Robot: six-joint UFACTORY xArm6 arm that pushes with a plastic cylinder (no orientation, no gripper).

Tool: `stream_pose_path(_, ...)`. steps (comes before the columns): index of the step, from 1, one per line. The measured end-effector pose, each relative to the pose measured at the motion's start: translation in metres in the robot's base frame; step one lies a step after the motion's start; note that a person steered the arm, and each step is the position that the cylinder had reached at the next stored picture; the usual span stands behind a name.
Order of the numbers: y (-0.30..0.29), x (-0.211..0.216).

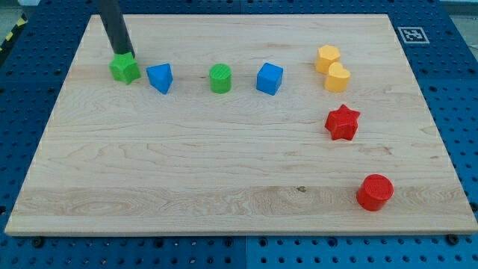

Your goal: Point your arm to the red star

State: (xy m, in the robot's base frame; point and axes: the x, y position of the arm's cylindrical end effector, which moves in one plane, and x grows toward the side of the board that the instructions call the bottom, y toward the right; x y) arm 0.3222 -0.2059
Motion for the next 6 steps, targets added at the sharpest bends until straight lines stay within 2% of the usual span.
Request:
stream_pose_path(1, 0.0, 0.017)
stream_pose_path(3, 0.0, 0.018)
stream_pose_path(4, 0.001, -0.018)
stream_pose_path(5, 0.041, -0.045)
stream_pose_path(6, 0.113, -0.049)
